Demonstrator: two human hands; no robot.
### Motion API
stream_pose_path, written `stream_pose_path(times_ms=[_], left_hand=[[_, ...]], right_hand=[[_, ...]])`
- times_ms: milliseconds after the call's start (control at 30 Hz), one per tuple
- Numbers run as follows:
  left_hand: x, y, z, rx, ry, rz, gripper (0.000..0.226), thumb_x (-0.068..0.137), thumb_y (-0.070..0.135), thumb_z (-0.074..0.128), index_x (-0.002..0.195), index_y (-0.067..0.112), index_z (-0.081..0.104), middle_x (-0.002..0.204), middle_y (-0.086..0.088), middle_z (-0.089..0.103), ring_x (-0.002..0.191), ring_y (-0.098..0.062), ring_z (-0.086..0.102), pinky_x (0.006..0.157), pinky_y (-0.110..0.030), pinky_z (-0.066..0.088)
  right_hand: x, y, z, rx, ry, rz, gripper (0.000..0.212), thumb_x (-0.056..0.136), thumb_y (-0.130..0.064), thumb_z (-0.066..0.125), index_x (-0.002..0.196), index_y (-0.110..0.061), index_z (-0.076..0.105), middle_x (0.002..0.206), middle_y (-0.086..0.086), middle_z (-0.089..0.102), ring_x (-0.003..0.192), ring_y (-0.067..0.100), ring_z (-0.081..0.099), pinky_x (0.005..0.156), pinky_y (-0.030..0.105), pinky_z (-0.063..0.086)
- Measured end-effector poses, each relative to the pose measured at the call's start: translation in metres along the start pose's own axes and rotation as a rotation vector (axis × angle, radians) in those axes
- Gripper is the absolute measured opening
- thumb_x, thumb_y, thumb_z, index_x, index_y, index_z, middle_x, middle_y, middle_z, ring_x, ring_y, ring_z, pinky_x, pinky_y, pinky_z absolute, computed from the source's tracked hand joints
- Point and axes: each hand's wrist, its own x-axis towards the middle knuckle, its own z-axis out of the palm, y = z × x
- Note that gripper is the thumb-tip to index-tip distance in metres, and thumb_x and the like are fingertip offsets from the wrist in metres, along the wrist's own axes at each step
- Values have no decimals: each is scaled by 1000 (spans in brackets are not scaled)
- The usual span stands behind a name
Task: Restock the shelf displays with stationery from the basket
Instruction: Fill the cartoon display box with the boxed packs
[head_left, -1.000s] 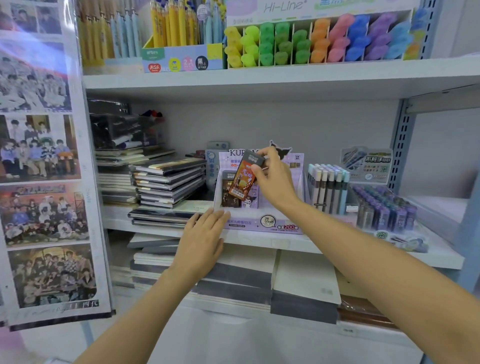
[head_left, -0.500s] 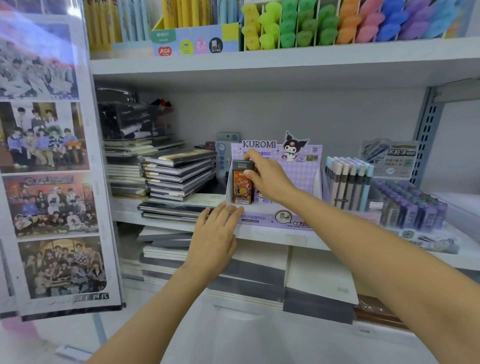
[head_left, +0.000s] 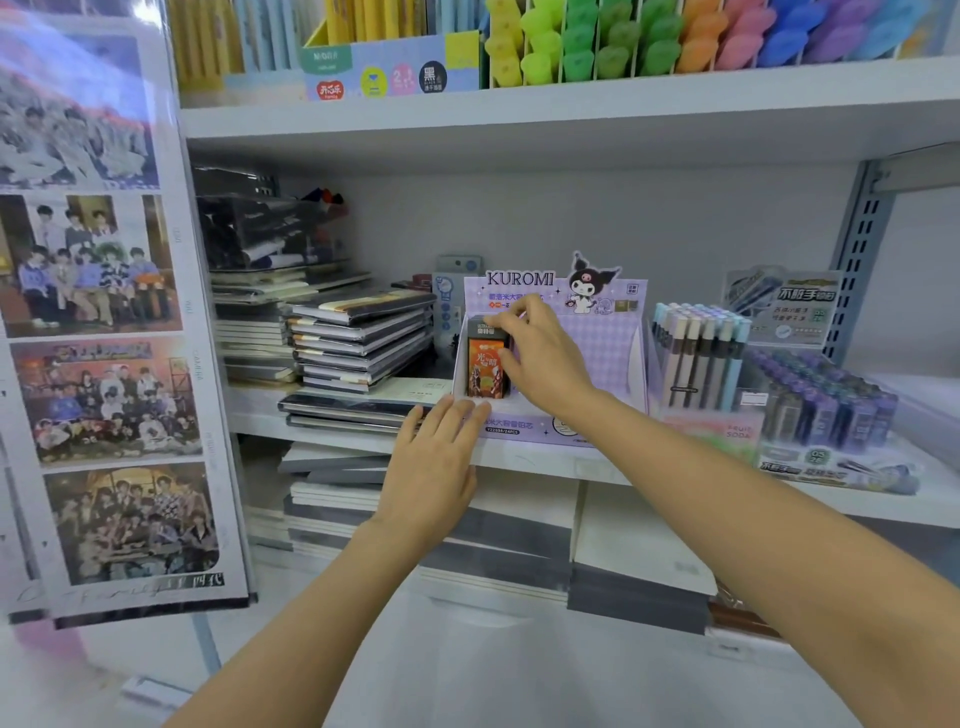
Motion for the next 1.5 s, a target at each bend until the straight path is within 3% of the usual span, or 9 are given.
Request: stream_pose_path(times_ms=[133, 333, 533, 633, 767, 1033, 1167, 1367, 1500], left_hand=[[-6, 13, 0, 43, 27, -17, 66, 91, 21, 51, 152, 13, 25, 156, -7, 28, 148, -28, 16, 121, -46, 9], [-76, 66, 60, -201, 224, -36, 50, 69, -4, 61, 118, 3, 61, 124, -16, 57, 114, -35, 51, 96, -44, 42], [-195, 129, 164, -321, -414, 93, 42, 57, 11, 88, 96, 13, 73, 107, -11, 68, 104, -35, 64, 82, -38, 55], [-246, 150, 202, -359, -860, 116, 52, 96, 33, 54, 143, 13, 42, 158, -9, 26, 147, -27, 20, 116, -37, 23], [-292, 163, 236, -333, -1079, 79, 61, 103, 39, 34, 155, 18, 8, 163, 0, -2, 150, -18, 0, 121, -33, 6], [-334, 161, 263, -332, -1014, 72, 58, 104, 37, 32, 155, 18, 10, 162, 0, -8, 150, -19, 1, 122, -36, 10], [-340, 165, 266, -356, -965, 35, 55, 105, 35, 29, 154, 19, 12, 163, 0, -8, 150, -20, 0, 121, -35, 7], [-340, 169, 268, -374, -917, 7, 52, 104, 35, 31, 153, 19, 22, 163, -2, 1, 150, -21, 5, 121, -35, 8], [-332, 171, 266, -403, -863, -15, 45, 103, 31, 38, 146, 16, 39, 160, -7, 20, 149, -25, 12, 120, -38, 13]], right_hand=[[-31, -4, -19, 121, 21, -90, 44, 95, -13, 55, 138, -17, 48, 130, 3, 49, 117, 19, 47, 97, 37, 45], [-164, 1, -10, 434, -44, -106, 13, 94, -11, 51, 99, -16, 63, 79, -10, 63, 67, 9, 61, 61, 32, 52], [-315, 61, 65, 446, -525, 321, 17, 94, -10, 49, 94, -19, 63, 71, -3, 66, 57, 7, 59, 61, 34, 55], [-385, 97, 101, 349, -757, 502, 16, 93, -11, 50, 99, -16, 63, 84, 5, 69, 62, 6, 58, 66, 31, 51], [-469, 124, 142, 243, -1038, 692, 19, 95, -15, 50, 113, -13, 56, 108, 7, 65, 98, 24, 62, 85, 34, 51], [-542, 138, 182, -44, -1159, 724, 59, 94, -40, 53, 141, -10, 34, 140, 13, 43, 125, 28, 43, 100, 39, 42], [-555, 152, 185, -56, -1216, 699, 67, 85, -29, 65, 143, -13, 34, 140, 11, 42, 128, 27, 39, 103, 35, 36], [-549, 178, 176, 150, -1092, 895, 46, 83, -17, 73, 127, -15, 58, 122, 11, 52, 116, 26, 49, 95, 29, 38], [-533, 183, 166, 406, -1032, 1040, 34, 82, -8, 73, 115, -12, 64, 118, 7, 63, 111, 23, 58, 103, 40, 42]])
